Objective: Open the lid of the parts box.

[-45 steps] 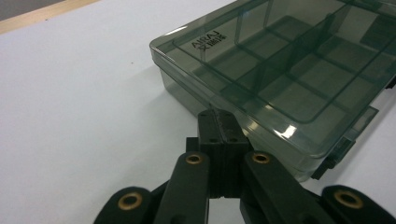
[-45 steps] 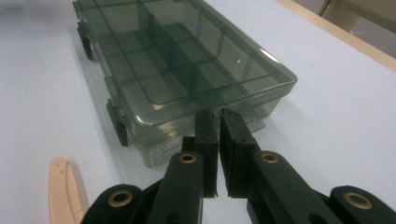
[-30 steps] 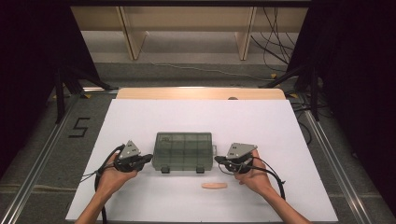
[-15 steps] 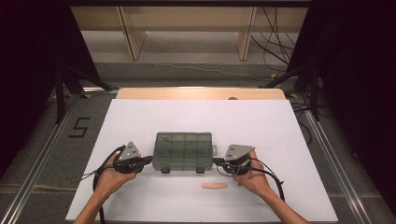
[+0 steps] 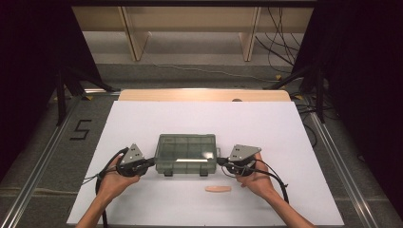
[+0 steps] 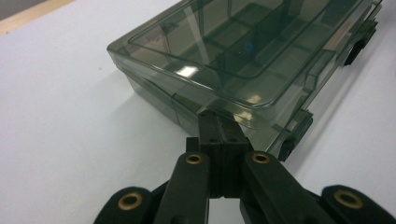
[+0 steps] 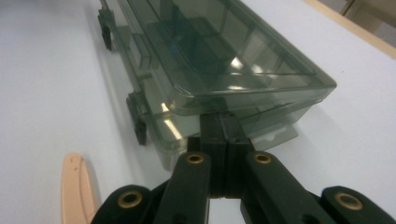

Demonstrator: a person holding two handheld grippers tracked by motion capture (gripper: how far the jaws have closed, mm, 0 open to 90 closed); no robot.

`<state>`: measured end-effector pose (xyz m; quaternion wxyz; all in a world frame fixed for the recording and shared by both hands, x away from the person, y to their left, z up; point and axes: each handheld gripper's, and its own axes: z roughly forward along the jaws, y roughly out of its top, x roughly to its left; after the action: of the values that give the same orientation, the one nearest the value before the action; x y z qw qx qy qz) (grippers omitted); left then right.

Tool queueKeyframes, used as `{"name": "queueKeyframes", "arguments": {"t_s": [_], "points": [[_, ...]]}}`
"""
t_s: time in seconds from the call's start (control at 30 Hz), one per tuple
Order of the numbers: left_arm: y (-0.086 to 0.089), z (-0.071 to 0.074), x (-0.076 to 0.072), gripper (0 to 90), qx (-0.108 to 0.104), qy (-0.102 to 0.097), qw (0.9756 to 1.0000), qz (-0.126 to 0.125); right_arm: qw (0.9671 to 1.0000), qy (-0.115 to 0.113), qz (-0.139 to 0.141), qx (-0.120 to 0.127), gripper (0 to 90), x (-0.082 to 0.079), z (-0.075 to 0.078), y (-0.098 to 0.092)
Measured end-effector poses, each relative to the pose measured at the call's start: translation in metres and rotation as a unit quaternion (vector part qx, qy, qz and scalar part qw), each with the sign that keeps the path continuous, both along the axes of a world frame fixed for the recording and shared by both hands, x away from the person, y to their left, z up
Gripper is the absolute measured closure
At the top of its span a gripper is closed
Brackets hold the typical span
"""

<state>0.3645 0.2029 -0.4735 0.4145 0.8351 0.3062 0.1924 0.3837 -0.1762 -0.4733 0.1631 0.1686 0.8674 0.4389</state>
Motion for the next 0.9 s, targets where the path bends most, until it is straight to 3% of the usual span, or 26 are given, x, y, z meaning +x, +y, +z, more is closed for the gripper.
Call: {"name": "queueKeyframes", "arguments": {"t_s": [0.1, 0.13, 0.17, 0.2, 0.27, 0.43, 0.5, 0.9], "points": [[-0.001, 0.003, 0.001, 90.0, 0.005, -0.013, 0.9999, -0.008, 0.9999, -0.01, -0.003, 0.006, 90.0, 0.002, 0.002, 0.002], [-0.003, 0.003, 0.0, 90.0, -0.013, -0.013, 0.9998, 0.001, 0.9999, -0.012, -0.005, 0.007, 90.0, 0.002, 0.002, 0.003], [-0.003, 0.005, 0.0, 90.0, -0.005, -0.022, 0.9997, -0.004, 0.9999, -0.014, -0.005, 0.009, 90.0, 0.002, 0.003, 0.004], [-0.004, 0.005, 0.0, 90.0, -0.016, -0.024, 0.9996, -0.003, 0.9998, -0.017, -0.006, 0.012, 90.0, 0.002, 0.004, 0.005], [-0.004, 0.009, -0.001, 90.0, -0.013, -0.034, 0.9993, -0.004, 0.9996, -0.023, -0.007, 0.017, 90.0, 0.003, 0.006, 0.006], [-0.009, 0.014, -0.001, 90.0, -0.031, -0.056, 0.998, 0.002, 0.9989, -0.034, -0.013, 0.03, 90.0, 0.006, 0.011, 0.007], [-0.011, 0.016, -0.001, 90.0, -0.043, -0.059, 0.9974, 0.005, 0.9987, -0.036, -0.014, 0.033, 90.0, 0.007, 0.014, 0.006], [-0.018, 0.029, 0.007, 90.0, -0.057, -0.076, 0.9951, 0.024, 0.9974, -0.054, -0.024, 0.041, 90.0, 0.016, 0.021, 0.01]]}}
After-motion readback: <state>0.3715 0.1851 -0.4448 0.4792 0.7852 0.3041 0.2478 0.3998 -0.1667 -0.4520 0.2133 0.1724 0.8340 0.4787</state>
